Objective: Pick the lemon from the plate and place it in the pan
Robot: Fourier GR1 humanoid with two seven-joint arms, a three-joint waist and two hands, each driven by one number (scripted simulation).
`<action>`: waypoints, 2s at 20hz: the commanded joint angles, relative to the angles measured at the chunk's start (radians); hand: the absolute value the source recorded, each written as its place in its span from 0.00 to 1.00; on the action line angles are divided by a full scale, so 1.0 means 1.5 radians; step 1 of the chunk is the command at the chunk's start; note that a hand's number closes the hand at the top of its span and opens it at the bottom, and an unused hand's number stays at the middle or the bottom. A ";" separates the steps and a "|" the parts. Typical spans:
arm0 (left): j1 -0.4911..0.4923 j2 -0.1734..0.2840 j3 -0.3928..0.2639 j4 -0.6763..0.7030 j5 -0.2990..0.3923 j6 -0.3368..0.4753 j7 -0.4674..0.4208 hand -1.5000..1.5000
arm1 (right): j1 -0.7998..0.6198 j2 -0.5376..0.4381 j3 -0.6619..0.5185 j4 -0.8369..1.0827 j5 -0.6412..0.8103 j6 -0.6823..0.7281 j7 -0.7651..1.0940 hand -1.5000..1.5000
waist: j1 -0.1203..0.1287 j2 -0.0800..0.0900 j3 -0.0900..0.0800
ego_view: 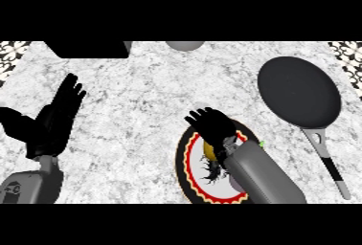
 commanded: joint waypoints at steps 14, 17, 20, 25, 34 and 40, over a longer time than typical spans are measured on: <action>0.014 -0.004 0.029 0.005 -0.007 -0.040 -0.008 0.50 | 0.004 0.028 -0.037 0.069 0.048 -0.097 -0.140 1.00 | -0.001 0.000 0.000; -0.003 -0.017 0.025 -0.008 -0.006 -0.024 0.014 0.50 | -0.007 0.025 -0.070 0.053 0.036 -0.137 -0.143 1.00 | -0.002 0.000 0.000; 0.015 -0.015 0.031 -0.001 -0.011 -0.026 -0.015 0.50 | 0.017 0.039 -0.083 -0.034 0.050 -0.158 -0.060 1.00 | -0.006 -0.002 0.000; 0.024 -0.014 0.029 -0.003 -0.021 -0.015 -0.002 0.50 | 0.049 0.051 -0.171 -0.084 0.042 -0.200 0.170 1.00 | -0.020 -0.008 0.000; 0.053 -0.007 0.036 -0.025 -0.004 -0.038 -0.001 0.50 | -0.020 0.051 -0.093 -0.351 0.167 -0.150 0.343 1.00 | -0.010 -0.007 0.000; -0.003 -0.036 0.010 -0.030 -0.026 -0.009 0.032 0.50 | -0.047 0.051 -0.160 -0.425 0.145 -0.076 0.366 1.00 | -0.006 -0.002 0.000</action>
